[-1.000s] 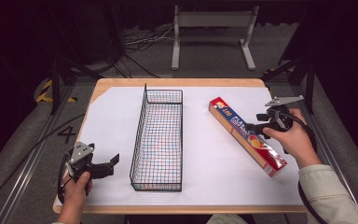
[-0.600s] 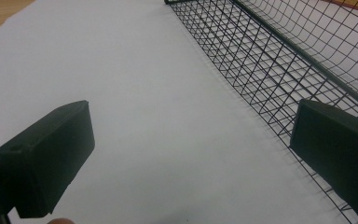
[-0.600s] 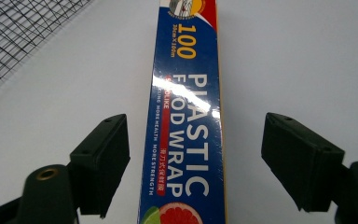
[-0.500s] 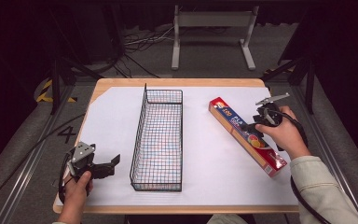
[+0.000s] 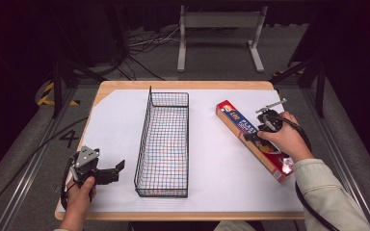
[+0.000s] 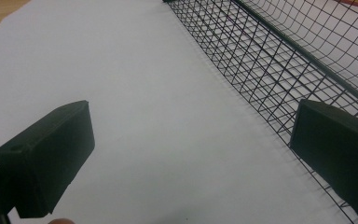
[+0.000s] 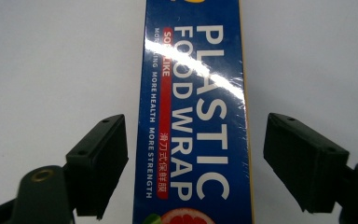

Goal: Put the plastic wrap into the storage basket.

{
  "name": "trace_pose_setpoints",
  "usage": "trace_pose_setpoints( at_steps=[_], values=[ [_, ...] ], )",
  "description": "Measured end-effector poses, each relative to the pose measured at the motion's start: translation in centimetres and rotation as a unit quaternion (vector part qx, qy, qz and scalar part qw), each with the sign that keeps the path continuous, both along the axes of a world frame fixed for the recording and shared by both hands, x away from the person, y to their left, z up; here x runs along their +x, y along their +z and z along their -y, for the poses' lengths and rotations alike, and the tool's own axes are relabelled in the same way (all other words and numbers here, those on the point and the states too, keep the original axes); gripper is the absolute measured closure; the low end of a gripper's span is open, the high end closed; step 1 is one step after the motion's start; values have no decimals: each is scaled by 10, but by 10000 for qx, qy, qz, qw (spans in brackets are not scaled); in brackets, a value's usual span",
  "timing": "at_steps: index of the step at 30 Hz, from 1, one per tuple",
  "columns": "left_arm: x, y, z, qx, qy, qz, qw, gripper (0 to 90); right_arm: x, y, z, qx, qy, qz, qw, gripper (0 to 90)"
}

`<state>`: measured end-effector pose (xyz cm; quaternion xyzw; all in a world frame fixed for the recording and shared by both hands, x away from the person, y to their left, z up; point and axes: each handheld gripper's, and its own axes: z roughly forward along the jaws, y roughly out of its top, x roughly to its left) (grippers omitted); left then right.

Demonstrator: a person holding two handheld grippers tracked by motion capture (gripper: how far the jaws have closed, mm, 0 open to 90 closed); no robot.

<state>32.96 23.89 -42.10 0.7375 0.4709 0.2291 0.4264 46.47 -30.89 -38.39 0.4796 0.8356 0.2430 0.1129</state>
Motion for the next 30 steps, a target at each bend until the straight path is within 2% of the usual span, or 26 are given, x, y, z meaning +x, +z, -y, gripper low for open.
trace_pose_setpoints(
  at_steps=[12,20,22,26,30],
  values=[
    [1,-1,0,28,15,-13,10000,2,7,-13,-4,-286,7,-254,9993,237],
    [1,-1,0,17,31,-30,10000,2,11,-20,-8,-572,64,-445,9973,254],
    [1,-1,0,19,31,-30,10000,2,12,-21,-10,-670,67,-513,9964,269],
    [1,-1,0,6,29,-36,10000,2,12,-19,-14,-690,75,-662,9954,357],
    [1,-1,-1,0,34,-41,10000,2,13,-18,-16,-832,93,-681,9942,370]
  ],
)
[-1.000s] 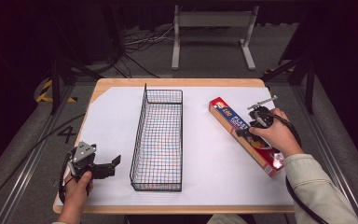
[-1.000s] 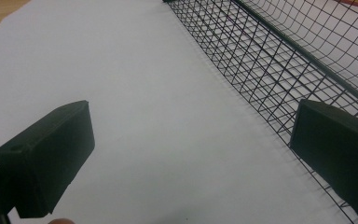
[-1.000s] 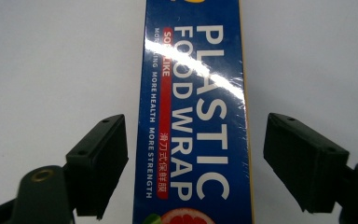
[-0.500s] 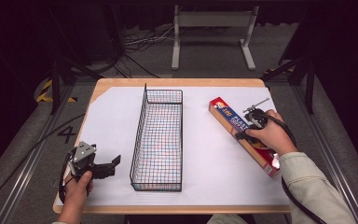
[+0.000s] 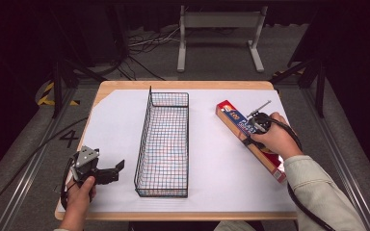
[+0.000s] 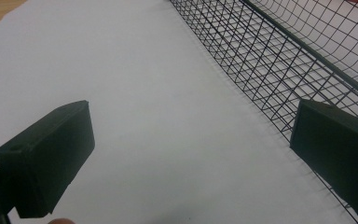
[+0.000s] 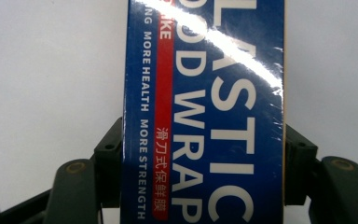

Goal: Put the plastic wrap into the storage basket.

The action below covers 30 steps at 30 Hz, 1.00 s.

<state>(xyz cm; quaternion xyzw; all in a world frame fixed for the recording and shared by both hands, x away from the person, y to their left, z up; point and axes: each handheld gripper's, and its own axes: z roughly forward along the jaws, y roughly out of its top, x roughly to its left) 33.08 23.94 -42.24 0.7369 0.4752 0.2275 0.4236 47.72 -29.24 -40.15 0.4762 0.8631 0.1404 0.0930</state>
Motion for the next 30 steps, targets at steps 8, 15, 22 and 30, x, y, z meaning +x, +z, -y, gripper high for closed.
trace_pose_setpoints(
  at_steps=[8,15,22,30],
  values=[
    [0,0,0,7,10,-7,10000,2,0,1,-2,-81,-29,-38,10000,393],
    [1,-1,-1,-6,17,5,10000,2,0,2,-3,-78,-78,-55,9999,401],
    [1,-1,-2,-54,61,-8,10000,2,-1,7,-3,25,-281,-154,9995,403],
    [2,-2,-4,-75,111,-24,9999,2,-5,23,-7,150,-438,-78,9989,402]
  ],
)
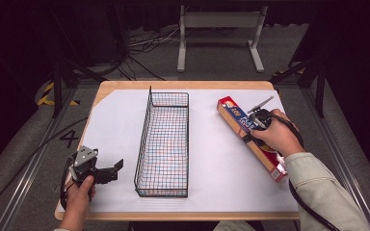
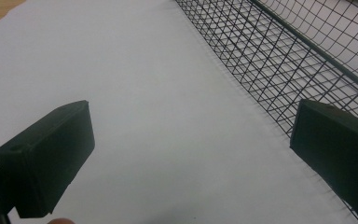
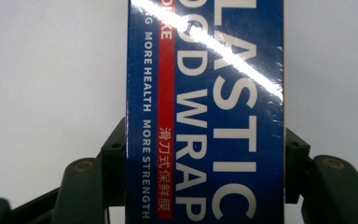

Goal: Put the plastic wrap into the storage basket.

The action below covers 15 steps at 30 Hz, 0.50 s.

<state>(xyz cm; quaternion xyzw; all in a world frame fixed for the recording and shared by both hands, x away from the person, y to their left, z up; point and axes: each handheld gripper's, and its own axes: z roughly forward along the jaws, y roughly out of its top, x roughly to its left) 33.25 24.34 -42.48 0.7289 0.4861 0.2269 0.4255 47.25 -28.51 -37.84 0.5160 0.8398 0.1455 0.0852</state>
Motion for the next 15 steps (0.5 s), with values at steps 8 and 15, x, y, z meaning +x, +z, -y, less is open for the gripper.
trace_pose_setpoints(
  at_steps=[8,15],
  values=[
    [1,0,-3,-11,79,7,10000,2,-6,19,-6,54,-51,58,10000,400],
    [1,1,-2,-61,115,25,9999,2,-9,33,-9,143,-195,101,9997,399]
  ],
)
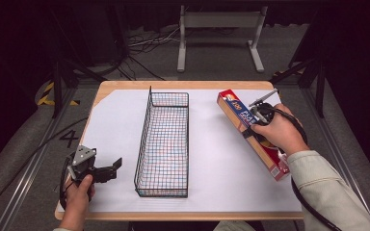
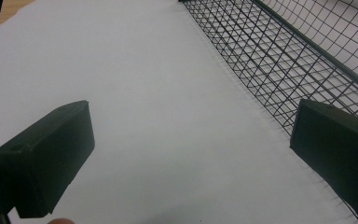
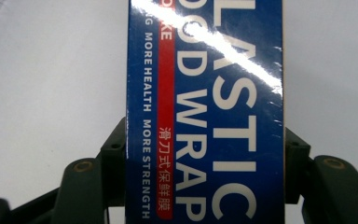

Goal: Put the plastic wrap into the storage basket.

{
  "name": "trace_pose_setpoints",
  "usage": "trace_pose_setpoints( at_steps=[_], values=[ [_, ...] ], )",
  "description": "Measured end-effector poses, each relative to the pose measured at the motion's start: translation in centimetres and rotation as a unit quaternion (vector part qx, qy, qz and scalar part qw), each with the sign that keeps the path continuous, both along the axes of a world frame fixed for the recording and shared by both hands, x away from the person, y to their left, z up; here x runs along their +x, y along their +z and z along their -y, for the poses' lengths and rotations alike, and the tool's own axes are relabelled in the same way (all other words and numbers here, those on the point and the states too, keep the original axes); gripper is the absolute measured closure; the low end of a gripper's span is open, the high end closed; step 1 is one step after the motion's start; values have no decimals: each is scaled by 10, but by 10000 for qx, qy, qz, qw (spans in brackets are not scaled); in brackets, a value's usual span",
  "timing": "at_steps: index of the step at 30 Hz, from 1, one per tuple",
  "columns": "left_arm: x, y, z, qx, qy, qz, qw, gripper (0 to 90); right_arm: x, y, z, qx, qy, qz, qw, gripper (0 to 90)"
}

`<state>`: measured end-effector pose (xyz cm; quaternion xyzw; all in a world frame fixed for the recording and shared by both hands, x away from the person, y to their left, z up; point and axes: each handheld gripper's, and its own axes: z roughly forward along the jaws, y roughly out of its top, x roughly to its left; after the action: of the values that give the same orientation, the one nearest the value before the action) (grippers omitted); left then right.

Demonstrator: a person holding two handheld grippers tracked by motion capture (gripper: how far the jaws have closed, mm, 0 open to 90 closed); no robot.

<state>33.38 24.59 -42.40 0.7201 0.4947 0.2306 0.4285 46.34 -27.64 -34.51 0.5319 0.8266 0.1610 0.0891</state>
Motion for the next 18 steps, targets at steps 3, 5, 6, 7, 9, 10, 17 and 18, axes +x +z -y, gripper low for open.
trace_pose_setpoints(
  at_steps=[3,5,6,7,9,10,17,18],
  values=[
    [0,0,0,-3,4,1,10000,2,-2,5,-1,36,-72,2,10000,399],
    [1,0,0,20,-7,9,10000,2,-3,7,-4,19,-130,-25,9999,400],
    [1,0,1,20,-7,6,10000,2,-4,8,-5,23,-163,-26,9999,400],
    [1,0,1,23,4,9,10000,2,-5,9,-7,38,-212,-43,9998,400],
    [1,0,1,36,3,3,10000,2,-5,9,-9,53,-243,-24,9997,400],
    [1,0,2,43,0,11,10000,2,-6,11,-14,60,-306,0,9995,400],
    [1,0,4,85,-26,24,10000,2,-9,20,-33,197,-577,36,9981,400],
    [1,0,4,100,-26,22,9999,2,-9,21,-36,202,-614,38,9979,400]
  ],
)
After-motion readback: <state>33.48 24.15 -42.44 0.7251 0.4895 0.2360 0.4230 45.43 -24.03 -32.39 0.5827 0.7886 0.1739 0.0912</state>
